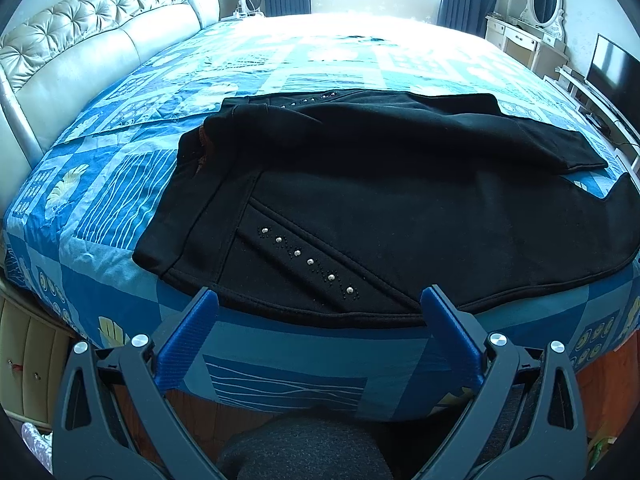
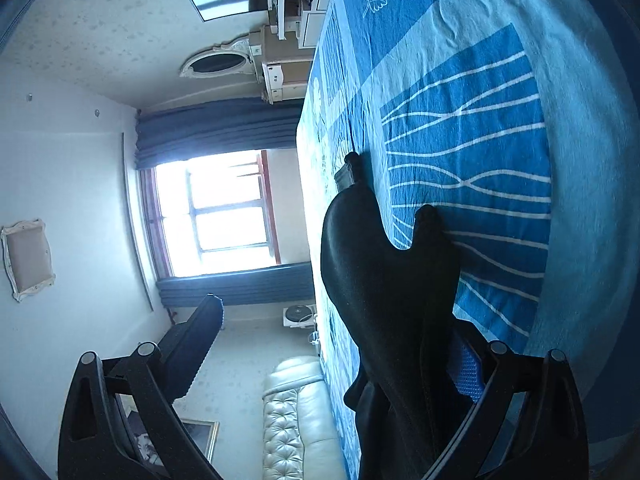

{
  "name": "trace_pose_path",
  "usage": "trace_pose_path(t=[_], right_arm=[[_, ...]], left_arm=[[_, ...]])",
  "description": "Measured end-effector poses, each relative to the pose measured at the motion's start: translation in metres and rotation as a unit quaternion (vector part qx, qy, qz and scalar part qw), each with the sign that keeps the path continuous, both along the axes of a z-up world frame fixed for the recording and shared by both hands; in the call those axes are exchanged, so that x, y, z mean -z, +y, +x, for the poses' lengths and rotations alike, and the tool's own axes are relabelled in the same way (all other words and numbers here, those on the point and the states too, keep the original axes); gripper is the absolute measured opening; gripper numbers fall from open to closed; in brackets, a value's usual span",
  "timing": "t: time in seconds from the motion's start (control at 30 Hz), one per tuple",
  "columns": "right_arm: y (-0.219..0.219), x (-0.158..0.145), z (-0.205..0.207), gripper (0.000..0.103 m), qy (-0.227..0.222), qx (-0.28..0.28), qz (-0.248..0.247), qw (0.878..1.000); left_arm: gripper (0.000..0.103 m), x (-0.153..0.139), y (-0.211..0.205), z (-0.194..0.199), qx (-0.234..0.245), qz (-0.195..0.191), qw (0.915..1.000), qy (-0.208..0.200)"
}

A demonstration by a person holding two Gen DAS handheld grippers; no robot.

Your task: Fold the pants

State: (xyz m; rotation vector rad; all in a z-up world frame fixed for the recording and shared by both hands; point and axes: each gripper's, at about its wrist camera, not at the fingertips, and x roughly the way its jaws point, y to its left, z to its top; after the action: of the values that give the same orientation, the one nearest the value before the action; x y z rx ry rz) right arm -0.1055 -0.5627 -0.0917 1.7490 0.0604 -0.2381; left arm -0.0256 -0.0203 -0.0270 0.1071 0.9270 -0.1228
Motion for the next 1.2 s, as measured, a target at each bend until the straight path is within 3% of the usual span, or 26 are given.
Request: trace_pose_path(t=[0.13, 0.27, 0.3, 0.33, 0.37, 0.4, 0.5, 0.6, 0.67, 0.77, 0.83, 0.97, 1.1, 1.2], right_arm=[[-0.003, -0.004, -0.01, 0.098, -0.032, 0.043, -0.008, 0.999], [-0.011, -0.007, -0.009, 0.095, 0.011, 0.031, -0.026, 0.999], [-0.012, -0.004, -0.008, 0.08, 0.021, 0.032, -0.023, 0.999], [-0.014, -0.001, -0.006, 0.046, 0.034, 0.025, -0.02, 0.999], [-0.015, 0.003, -0.003, 0.033, 0.043, 0.018, -0.015, 0.999], [-0.014, 0.006, -0.005, 0.028, 0.047, 0.017, -0.012, 0.999], [-0.014, -0.002, -0.012, 0.025, 0.071, 0.016, -0.037, 0.997], [-0.018, -0.035, -0.019, 0.012, 0.116, 0.007, -0.126, 0.985], [-0.02, -0.056, -0.024, 0.009, 0.147, 0.0, -0.183, 0.972], [-0.026, -0.065, -0.035, 0.008, 0.201, -0.014, -0.22, 0.954], [-0.032, -0.051, -0.045, 0.007, 0.235, -0.021, -0.212, 0.948], [-0.037, -0.014, -0.064, 0.007, 0.263, -0.027, -0.161, 0.951], [-0.04, -0.003, -0.071, 0.014, 0.251, -0.025, -0.141, 0.957], [-0.044, -0.01, -0.087, 0.017, 0.302, 0.026, -0.146, 0.942]], left_arm=[[0.101, 0.003, -0.001, 0.001, 0.0, 0.002, 1.0, 0.004], [0.101, 0.007, -0.002, 0.002, 0.0, 0.004, 0.9999, 0.009], [0.101, 0.008, -0.002, 0.003, 0.0, 0.005, 0.9999, 0.011], [0.101, 0.009, -0.002, 0.003, 0.0, 0.004, 0.9999, 0.013], [0.101, 0.01, -0.002, 0.004, -0.001, 0.004, 0.9999, 0.015], [0.101, 0.01, -0.002, 0.004, -0.001, 0.003, 0.9998, 0.017], [0.101, 0.012, -0.002, 0.003, 0.001, 0.006, 0.9998, 0.017], [0.101, 0.013, -0.002, 0.004, 0.0, 0.005, 0.9998, 0.017], [0.101, 0.014, -0.002, 0.004, -0.001, 0.003, 0.9998, 0.02], [0.101, 0.017, -0.004, 0.003, 0.003, 0.005, 0.9997, 0.024], [0.101, 0.018, -0.006, 0.002, 0.007, 0.005, 0.9997, 0.025], [0.101, 0.016, -0.011, -0.001, 0.015, 0.007, 0.9997, 0.019], [0.101, 0.015, -0.011, 0.0, 0.016, 0.007, 0.9998, 0.013], [0.101, 0.013, -0.009, 0.001, 0.014, 0.008, 0.9998, 0.01]])
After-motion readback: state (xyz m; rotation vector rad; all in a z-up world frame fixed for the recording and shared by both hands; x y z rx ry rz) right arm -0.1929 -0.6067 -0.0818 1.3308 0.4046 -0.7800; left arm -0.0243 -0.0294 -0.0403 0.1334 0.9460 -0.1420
